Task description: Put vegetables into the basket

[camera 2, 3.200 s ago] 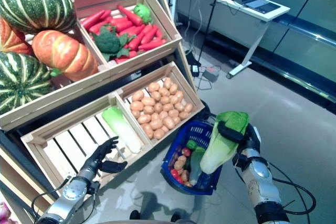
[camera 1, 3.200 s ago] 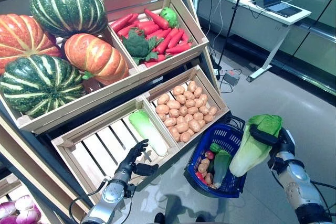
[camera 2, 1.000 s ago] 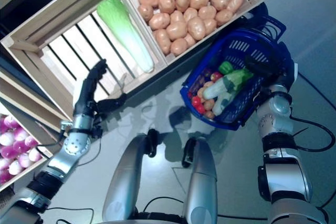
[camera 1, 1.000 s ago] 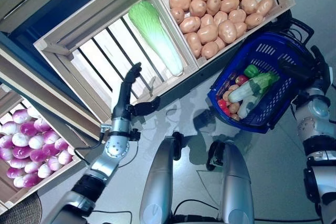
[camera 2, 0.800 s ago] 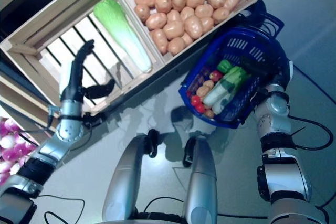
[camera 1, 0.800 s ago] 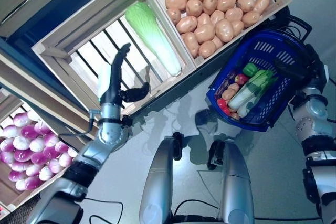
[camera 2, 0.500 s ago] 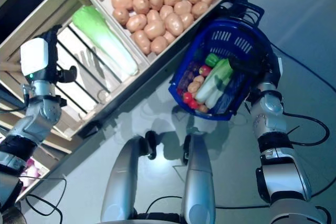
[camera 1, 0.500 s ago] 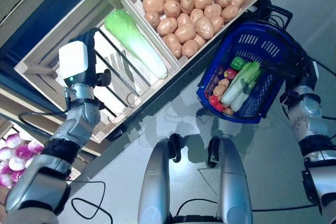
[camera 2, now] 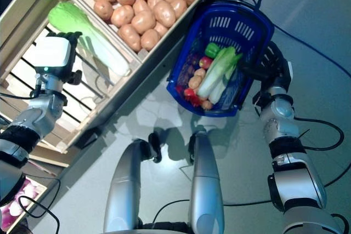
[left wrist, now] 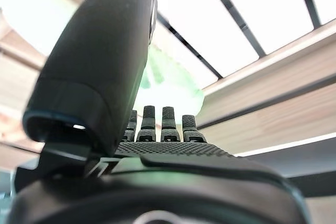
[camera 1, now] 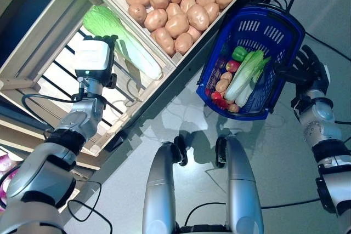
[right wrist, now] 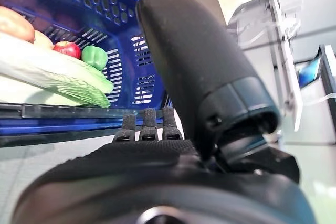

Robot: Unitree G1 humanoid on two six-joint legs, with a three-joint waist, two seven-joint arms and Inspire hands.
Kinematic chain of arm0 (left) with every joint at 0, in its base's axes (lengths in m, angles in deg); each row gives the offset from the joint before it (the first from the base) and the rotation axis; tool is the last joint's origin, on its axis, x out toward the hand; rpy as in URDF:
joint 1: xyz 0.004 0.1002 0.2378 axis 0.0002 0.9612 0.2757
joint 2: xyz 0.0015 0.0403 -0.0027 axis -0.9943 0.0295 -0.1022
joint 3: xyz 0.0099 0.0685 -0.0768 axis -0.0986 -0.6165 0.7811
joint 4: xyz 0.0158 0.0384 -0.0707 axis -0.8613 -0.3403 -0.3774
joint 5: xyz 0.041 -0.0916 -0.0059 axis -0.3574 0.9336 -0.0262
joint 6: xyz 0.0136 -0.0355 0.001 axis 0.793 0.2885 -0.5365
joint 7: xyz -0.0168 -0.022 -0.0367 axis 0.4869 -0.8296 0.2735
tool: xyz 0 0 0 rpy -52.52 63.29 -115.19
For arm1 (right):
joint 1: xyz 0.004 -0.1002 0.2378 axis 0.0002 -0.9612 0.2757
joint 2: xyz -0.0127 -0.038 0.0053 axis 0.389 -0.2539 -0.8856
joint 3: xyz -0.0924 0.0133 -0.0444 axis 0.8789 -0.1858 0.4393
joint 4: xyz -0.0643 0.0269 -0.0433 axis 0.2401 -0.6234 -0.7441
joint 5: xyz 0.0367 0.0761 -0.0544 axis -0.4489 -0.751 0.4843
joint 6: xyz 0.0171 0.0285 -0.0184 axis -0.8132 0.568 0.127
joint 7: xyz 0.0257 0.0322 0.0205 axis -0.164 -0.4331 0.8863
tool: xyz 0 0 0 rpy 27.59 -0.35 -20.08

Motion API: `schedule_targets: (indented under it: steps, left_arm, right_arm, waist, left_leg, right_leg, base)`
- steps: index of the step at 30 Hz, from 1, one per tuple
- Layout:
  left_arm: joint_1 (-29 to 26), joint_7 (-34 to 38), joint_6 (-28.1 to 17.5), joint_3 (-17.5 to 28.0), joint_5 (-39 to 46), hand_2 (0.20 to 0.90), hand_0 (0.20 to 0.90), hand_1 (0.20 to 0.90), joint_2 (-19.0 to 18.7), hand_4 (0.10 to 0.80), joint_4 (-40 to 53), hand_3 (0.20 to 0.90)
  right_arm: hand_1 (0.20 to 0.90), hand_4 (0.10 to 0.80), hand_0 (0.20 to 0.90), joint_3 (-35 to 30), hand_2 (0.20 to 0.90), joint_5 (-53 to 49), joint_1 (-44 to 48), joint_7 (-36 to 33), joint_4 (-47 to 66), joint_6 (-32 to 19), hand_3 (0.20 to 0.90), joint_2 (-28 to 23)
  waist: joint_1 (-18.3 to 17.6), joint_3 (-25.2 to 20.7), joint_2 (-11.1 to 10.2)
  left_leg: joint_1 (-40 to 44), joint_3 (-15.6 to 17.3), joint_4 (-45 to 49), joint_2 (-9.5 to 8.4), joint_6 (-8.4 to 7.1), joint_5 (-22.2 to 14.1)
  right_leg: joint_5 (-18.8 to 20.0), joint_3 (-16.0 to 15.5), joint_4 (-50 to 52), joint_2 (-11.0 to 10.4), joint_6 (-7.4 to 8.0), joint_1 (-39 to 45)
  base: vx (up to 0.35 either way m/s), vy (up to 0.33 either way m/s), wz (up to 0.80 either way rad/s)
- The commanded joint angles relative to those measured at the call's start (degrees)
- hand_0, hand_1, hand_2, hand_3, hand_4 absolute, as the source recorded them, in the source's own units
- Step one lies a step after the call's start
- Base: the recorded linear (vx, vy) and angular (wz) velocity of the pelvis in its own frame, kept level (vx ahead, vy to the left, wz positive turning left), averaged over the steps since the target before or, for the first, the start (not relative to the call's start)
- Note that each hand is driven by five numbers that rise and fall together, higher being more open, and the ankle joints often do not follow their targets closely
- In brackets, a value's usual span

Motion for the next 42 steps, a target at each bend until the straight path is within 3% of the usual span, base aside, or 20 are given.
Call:
schedule_targets:
  steps: [1, 14, 20, 26, 37, 42]
  left_arm:
    - [-7.6, 2.7, 2.9, 1.7, -0.5, 0.900, 0.900, 0.900, -5.4, 0.800, -2.9, 0.900]
    - [-14.3, 5.2, 1.6, -3.0, -5.9, 0.900, 0.900, 0.900, -6.0, 0.800, -5.6, 0.900]
    - [-16.1, 12.3, 1.8, -4.7, -7.3, 0.900, 0.900, 0.900, -6.7, 0.800, -5.2, 0.900]
    - [-15.9, 21.1, -0.6, -2.6, -6.1, 0.900, 0.900, 0.900, -6.7, 0.800, -5.2, 0.900]
    - [-12.6, 24.4, -2.3, 2.8, -0.2, 0.900, 0.900, 0.900, -4.4, 0.800, -5.9, 0.900]
    - [-11.8, 24.1, -4.7, 3.5, -3.4, 0.900, 0.900, 0.900, -4.1, 0.800, -5.4, 0.900]
  right_arm:
    - [0.900, 0.800, 0.900, -0.6, 0.900, -4.8, 6.8, 3.9, 0.0, -5.7, 0.900, -3.9]
    - [0.900, 0.800, 0.900, 1.7, 0.900, -4.4, 8.7, 4.0, -2.5, -6.1, 0.900, -4.0]
    - [0.900, 0.800, 0.900, 2.6, 0.900, -5.4, 8.6, 3.6, -2.5, -6.4, 0.900, -4.1]
    - [0.900, 0.800, 0.900, 2.1, 0.900, -5.3, 7.7, 3.7, -2.9, -7.3, 0.900, -3.1]
    - [0.900, 0.800, 0.900, 1.4, 0.900, -5.1, 7.0, 3.4, -2.6, -7.3, 0.900, -1.3]
    - [0.900, 0.800, 0.900, 1.2, 0.900, -5.3, 6.3, 3.8, -2.6, -7.8, 0.900, -0.7]
  waist:
    - [-0.2, -0.3, -0.4]
    - [0.2, -0.3, -0.8]
    - [0.2, -0.3, -0.8]
    - [0.4, -0.3, -0.9]
    - [1.0, -0.3, -1.7]
    - [1.0, -0.3, -1.8]
  left_leg:
    - [3.8, 2.5, -2.0, -0.59, 2.83, -3.1]
    - [-1.2, 1.8, -1.4, -0.67, 2.82, -3.0]
    - [-1.9, 1.6, -2.4, -0.97, 2.38, -2.6]
    - [-1.8, 1.3, -2.3, -1.23, 2.21, -2.8]
    - [-2.0, 0.8, -2.0, -1.30, 2.01, -2.9]
    - [-1.6, 0.7, -2.3, -1.37, 1.90, -2.8]
  right_leg:
    - [6.4, -1.0, -6.0, -0.2, -2.06, 3.0]
    - [7.1, -1.0, -5.4, 0.0, -1.21, -1.8]
    - [7.5, -0.7, -6.1, 0.2, -0.83, -2.6]
    - [7.4, -0.5, -6.1, 0.6, -0.84, -2.5]
    - [7.2, -0.9, -5.8, 0.8, -0.88, -2.4]
    - [7.2, -1.1, -6.0, 0.7, -0.91, -2.0]
  base:
    - [0.000, 0.000, 0.00]
    - [0.000, 0.000, 0.00]
    - [0.000, 0.000, 0.00]
    - [0.000, 0.000, 0.00]
    - [0.000, -0.011, 0.00]
    - [0.000, 0.000, 0.00]
